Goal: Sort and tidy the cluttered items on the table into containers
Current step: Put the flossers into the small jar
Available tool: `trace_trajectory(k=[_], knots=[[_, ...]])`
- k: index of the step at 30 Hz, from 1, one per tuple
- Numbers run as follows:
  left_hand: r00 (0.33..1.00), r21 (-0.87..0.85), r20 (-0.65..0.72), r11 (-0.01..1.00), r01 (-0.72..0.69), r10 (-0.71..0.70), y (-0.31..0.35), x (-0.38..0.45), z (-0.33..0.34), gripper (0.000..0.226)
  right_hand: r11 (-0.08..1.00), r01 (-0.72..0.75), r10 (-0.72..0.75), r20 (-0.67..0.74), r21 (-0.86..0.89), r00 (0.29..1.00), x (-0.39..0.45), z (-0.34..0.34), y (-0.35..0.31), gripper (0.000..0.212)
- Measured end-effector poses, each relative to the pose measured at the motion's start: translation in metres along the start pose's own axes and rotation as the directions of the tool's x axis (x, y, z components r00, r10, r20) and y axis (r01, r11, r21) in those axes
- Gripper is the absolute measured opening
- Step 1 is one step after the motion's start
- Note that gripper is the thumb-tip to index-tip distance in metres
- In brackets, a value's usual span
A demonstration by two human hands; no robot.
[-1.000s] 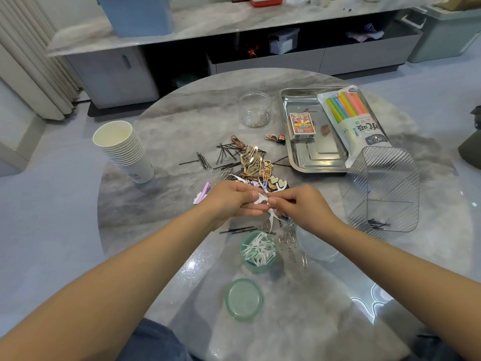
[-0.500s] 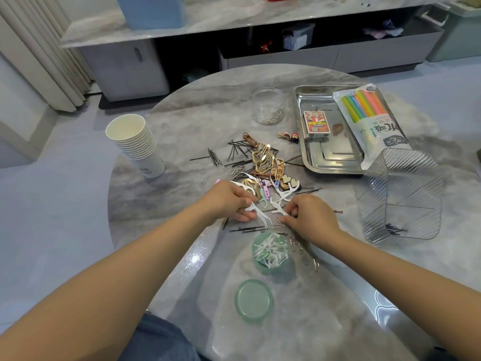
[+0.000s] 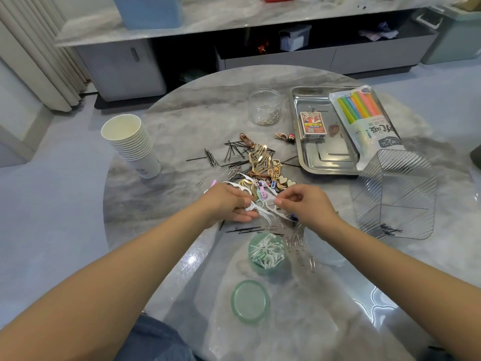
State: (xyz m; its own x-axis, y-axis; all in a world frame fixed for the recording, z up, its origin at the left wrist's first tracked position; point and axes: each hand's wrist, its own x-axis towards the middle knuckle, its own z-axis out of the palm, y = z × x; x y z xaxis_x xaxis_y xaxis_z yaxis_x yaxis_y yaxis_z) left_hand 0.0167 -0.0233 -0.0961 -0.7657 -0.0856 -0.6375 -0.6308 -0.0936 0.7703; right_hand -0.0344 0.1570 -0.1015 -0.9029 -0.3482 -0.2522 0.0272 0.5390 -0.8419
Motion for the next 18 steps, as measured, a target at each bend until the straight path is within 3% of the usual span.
trace_trajectory(k=[4,7,12,18], knots=[[0.997,-0.241,0.079,0.969,0.044,-0.025,0.0042,-0.0032,0.0036,0.024,0.998,-0.009,0.010,-0.012,0.064,1.000,-0.0047,0.0068,0.0013,0.007],[0.991,-0.297,0.130,0.953,0.057,-0.019,0.0055,-0.0046,0.0048,0.022,1.000,0.003,-0.003,-0.030,0.019,1.000,-0.0038,0.0049,0.0041,0.004],[0.991,-0.219,0.135,0.976,0.015,0.015,0.0036,-0.0031,0.0071,0.017,0.986,0.123,-0.128,-0.031,-0.111,0.991,-0.0052,0.0096,0.0044,0.003],[0.998,0.006,0.000,0.998,-0.063,0.063,-0.0018,0.0014,0.0079,0.015,0.972,0.104,-0.116,-0.048,-0.212,0.992,-0.0020,0.0046,0.0049,0.012]])
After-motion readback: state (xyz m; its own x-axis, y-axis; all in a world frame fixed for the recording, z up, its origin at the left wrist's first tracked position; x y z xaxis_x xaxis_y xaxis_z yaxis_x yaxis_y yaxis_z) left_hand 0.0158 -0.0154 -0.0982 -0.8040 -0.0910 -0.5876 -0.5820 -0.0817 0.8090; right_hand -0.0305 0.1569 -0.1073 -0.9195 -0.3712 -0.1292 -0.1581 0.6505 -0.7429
